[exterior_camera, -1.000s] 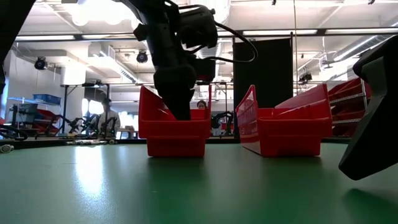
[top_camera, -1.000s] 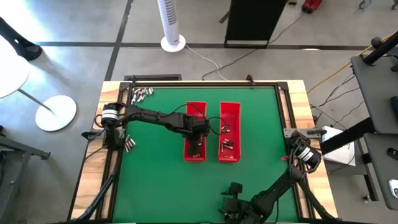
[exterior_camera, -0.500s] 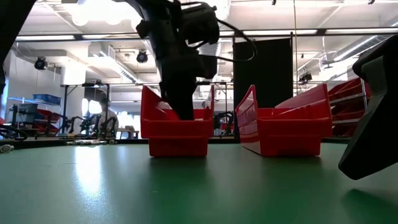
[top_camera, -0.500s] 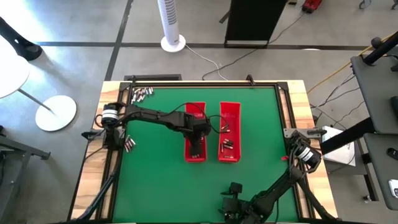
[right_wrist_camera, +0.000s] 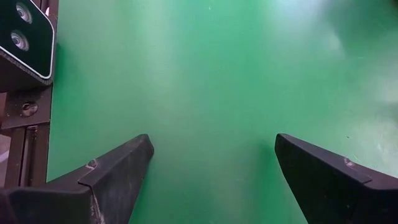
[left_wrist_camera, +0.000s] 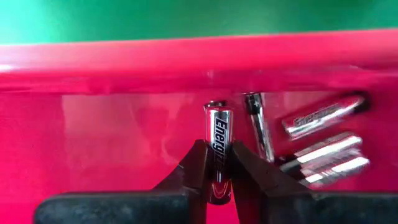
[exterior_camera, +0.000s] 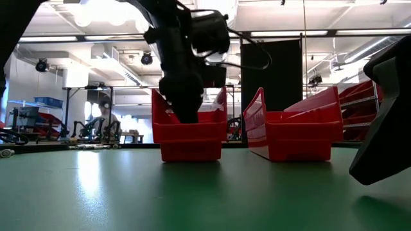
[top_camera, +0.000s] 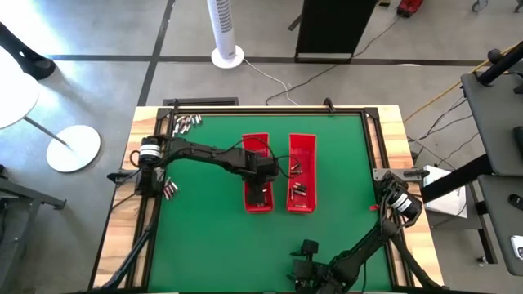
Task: Sort batteries
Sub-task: Put the silver battery into the left red bin
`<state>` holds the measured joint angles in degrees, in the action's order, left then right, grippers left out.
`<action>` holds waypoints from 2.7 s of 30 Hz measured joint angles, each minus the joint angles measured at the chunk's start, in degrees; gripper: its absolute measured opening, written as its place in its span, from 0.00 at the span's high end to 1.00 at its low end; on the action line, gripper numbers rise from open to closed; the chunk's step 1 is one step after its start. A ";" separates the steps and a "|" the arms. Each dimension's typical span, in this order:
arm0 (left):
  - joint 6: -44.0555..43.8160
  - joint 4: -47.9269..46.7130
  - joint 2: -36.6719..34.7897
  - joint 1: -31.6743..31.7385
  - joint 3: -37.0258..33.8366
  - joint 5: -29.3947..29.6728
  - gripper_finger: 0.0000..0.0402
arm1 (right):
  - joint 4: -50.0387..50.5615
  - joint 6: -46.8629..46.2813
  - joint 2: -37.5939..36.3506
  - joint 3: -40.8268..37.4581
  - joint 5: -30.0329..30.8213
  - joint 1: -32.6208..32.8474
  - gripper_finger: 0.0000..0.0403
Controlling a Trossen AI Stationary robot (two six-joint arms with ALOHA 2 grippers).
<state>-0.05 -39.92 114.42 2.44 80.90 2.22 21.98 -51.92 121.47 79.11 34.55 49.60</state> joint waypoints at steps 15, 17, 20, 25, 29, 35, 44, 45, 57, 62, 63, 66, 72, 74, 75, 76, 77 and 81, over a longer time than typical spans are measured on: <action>0.51 -0.37 1.89 -0.22 -0.14 0.31 0.79 | 0.00 -0.08 0.00 0.00 0.02 0.00 0.14; 0.21 -0.60 2.00 -0.31 -0.17 1.19 0.72 | 0.00 -0.08 0.01 0.00 0.02 0.00 0.14; 0.06 -2.27 1.24 -0.37 -0.17 1.75 0.62 | 0.02 -0.08 -0.34 -0.04 -0.04 -0.01 0.14; 1.01 -4.15 -3.20 -0.80 -0.17 1.77 0.52 | 0.95 0.82 -2.02 -0.22 -0.29 -0.30 0.14; 0.85 -5.70 -9.32 -1.58 -0.13 1.46 0.49 | 1.08 4.11 -4.74 -0.24 -0.48 -1.59 0.14; -1.65 -10.22 -23.90 -6.08 -1.05 0.87 0.49 | 1.45 14.64 -11.63 -0.22 1.42 -7.47 0.14; -1.73 7.87 -41.51 -13.73 -15.96 5.00 0.49 | 5.65 43.54 -20.75 -0.11 -6.50 -19.24 0.14; -1.96 7.68 -42.71 -13.79 -16.92 5.92 0.49 | 7.23 45.40 -22.52 -0.11 -7.56 -20.46 0.14; -30.32 -13.22 -49.76 -13.60 -16.16 15.27 0.49 | 15.31 39.81 -46.82 -0.11 -9.07 -31.92 0.14; -59.07 -28.16 -49.63 -13.72 -14.59 16.39 0.49 | 15.47 24.71 -51.45 -0.11 -7.28 -32.57 0.15; -64.67 -29.55 -49.62 -13.75 -15.12 16.45 0.49 | 15.47 22.71 -51.61 -0.11 -5.97 -32.56 0.15; -74.35 -30.35 -49.26 -13.71 -17.70 16.67 0.49 | 15.58 19.70 -51.39 -0.11 -3.02 -32.95 0.15; -77.58 -28.62 -47.55 -13.60 -22.52 16.68 0.49 | 15.44 18.52 -48.61 -0.11 -3.45 -36.27 0.15; -80.92 -28.68 -47.37 -13.60 -24.38 16.68 0.49 | 15.36 18.39 -47.81 -0.11 -5.16 -37.42 0.15; -82.80 -28.65 -47.40 -13.60 -25.61 16.68 0.49 | 15.30 18.38 -47.41 -0.11 -6.03 -38.00 0.15; -85.10 -28.59 -47.50 -13.59 -27.05 16.72 0.49 | 15.28 18.41 -47.04 -0.11 -6.58 -38.53 0.15; -88.09 -28.61 -47.69 -13.52 -28.68 16.72 0.49 | 15.28 18.33 -46.48 -0.11 -6.69 -38.98 0.15; -99.90 -27.99 -48.29 -13.45 -35.40 13.66 0.49 | 15.26 17.95 -44.54 -0.11 -8.56 -41.39 0.15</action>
<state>-99.95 -67.91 66.13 -11.02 45.50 15.88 37.24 -33.98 76.93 79.00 25.99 8.22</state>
